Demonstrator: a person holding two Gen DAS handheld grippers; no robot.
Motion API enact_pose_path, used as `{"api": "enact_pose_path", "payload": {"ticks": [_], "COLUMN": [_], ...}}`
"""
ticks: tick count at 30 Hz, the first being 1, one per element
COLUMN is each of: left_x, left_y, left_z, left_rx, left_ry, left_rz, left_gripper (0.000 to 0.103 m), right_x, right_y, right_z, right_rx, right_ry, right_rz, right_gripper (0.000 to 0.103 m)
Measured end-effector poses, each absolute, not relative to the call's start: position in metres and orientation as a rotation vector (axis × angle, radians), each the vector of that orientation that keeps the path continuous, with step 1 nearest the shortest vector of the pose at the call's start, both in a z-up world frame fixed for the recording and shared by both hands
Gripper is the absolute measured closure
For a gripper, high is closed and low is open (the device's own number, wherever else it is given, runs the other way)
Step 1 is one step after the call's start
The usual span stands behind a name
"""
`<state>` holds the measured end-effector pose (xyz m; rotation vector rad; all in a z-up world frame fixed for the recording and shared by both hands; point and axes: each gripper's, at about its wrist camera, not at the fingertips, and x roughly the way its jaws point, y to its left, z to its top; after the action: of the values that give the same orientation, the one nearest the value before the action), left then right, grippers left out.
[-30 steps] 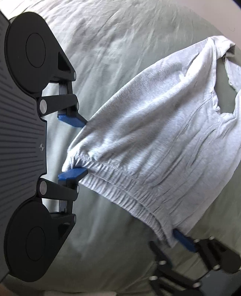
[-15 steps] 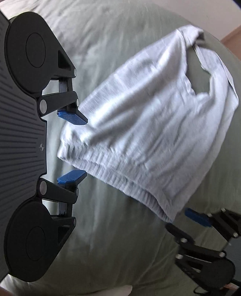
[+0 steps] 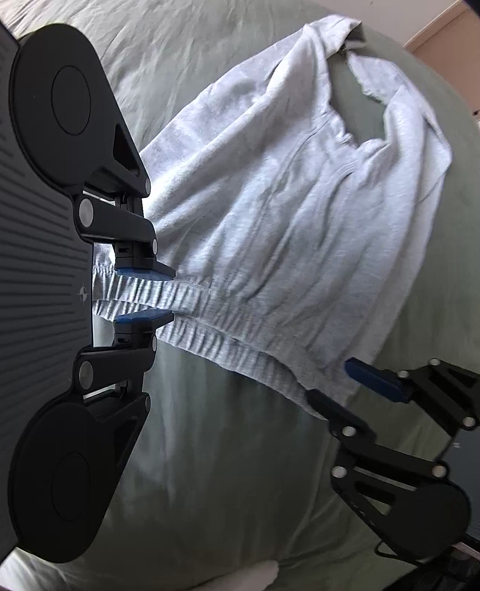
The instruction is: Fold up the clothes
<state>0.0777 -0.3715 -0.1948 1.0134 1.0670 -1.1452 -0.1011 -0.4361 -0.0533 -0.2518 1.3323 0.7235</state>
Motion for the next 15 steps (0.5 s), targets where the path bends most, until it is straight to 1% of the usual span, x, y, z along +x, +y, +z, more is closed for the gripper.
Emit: {"api": "enact_pose_path", "payload": {"ticks": [9, 11, 14, 15], "left_x": [0.082, 0.09, 0.103, 0.105], "left_y": [-0.369, -0.368, -0.366, -0.365], "left_z": [-0.203, -0.204, -0.205, -0.205], "left_rx": [0.965, 0.907, 0.82, 0.801], "left_ry": [1.103, 1.147, 1.21, 1.226], "left_rz": [-1.166, -1.157, -1.144, -1.143], "left_gripper": [0.086, 0.088, 0.091, 0.093], "right_x": [-0.103, -0.1, -0.098, -0.097], "right_y": [-0.426, -0.426, -0.425, -0.426], "right_z": [-0.063, -0.065, -0.067, -0.067], "right_rx": [-0.284, -0.283, -0.287, -0.284], "right_ry": [1.315, 1.319, 1.333, 1.335], "right_rz": [0.757, 0.75, 0.747, 0.745], "right_gripper": [0.068, 0.071, 0.078, 0.08]}}
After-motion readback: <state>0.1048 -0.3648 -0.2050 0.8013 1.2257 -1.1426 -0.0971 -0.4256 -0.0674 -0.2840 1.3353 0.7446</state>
